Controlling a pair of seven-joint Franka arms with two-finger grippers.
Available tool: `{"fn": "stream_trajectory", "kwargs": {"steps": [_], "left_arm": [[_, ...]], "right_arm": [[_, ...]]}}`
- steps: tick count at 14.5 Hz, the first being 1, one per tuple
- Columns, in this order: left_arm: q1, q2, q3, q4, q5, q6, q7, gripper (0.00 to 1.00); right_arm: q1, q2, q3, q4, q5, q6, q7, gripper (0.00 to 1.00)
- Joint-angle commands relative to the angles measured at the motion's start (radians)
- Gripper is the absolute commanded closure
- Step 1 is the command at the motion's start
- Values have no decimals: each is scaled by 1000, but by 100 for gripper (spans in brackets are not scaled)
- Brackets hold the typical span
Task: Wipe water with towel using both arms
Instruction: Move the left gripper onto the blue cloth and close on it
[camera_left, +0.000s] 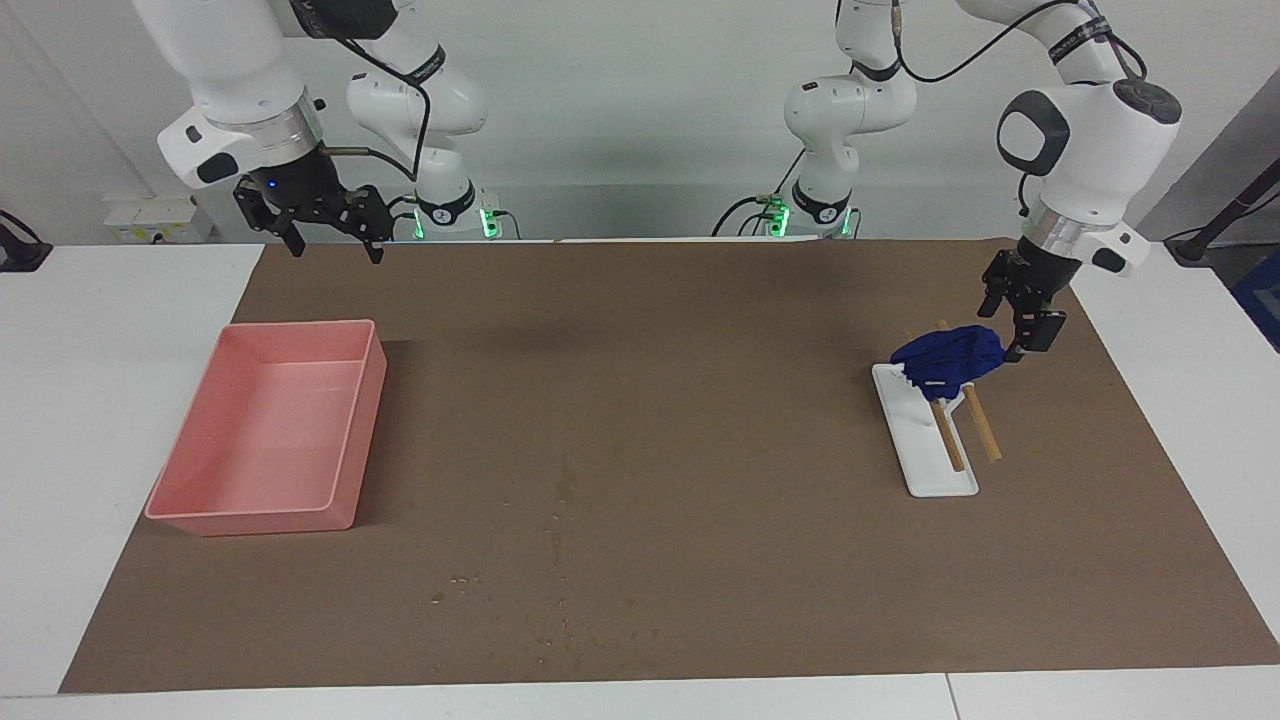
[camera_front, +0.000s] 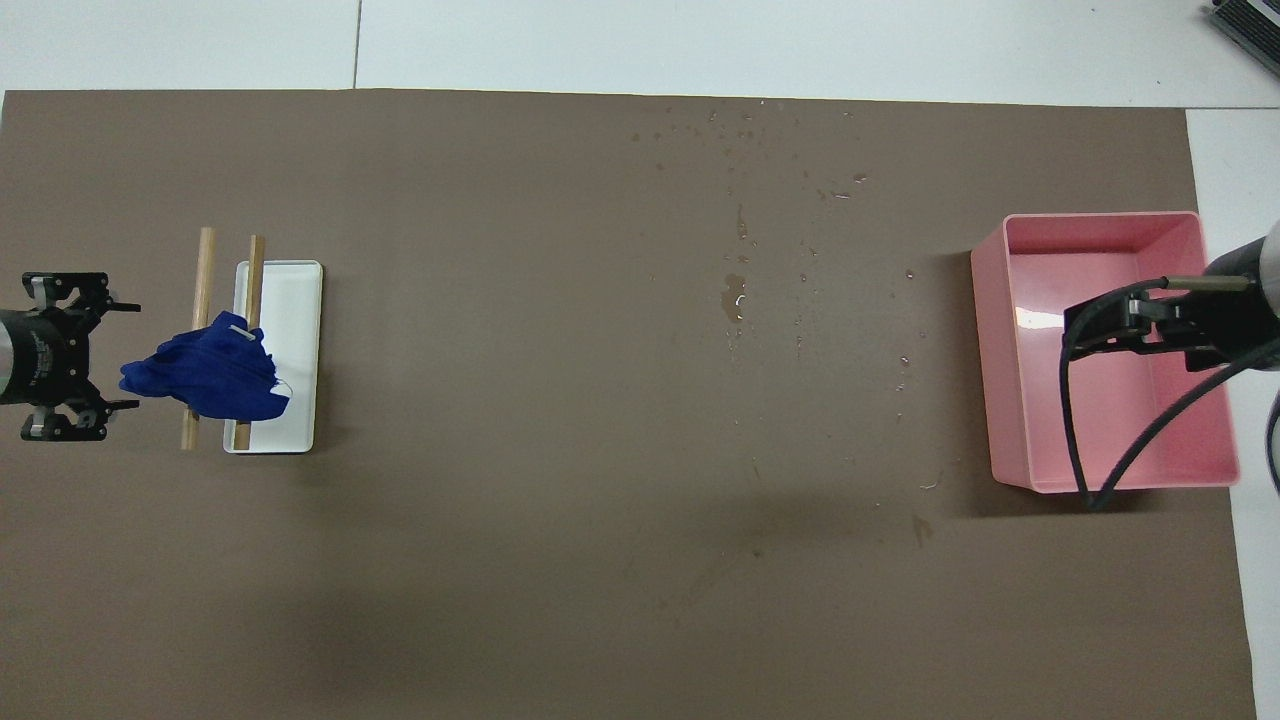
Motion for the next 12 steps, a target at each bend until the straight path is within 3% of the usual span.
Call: {"fn": "stream_trajectory", "kwargs": {"steps": [1, 8, 10, 11, 12], "left_arm": [[5, 31, -5, -11, -16, 61, -98, 0], [-54, 48, -7, -41, -16, 78, -128, 3], [-67, 48, -7, -44, -16, 68, -116, 36], [-72, 48, -7, -45, -14, 63, -108, 64], [-74, 48, -7, -47, -14, 61, -93, 84]], "right_arm": [[-4, -27, 6, -38, 4, 20, 13, 0], [-4, -32, 6, -41, 4, 20, 11, 0], [-4, -35, 6, -50, 4, 20, 11, 0], [-4, -36, 6, -53, 4, 20, 8, 0], [-5, -40, 6, -53, 4, 20, 8, 0]]}}
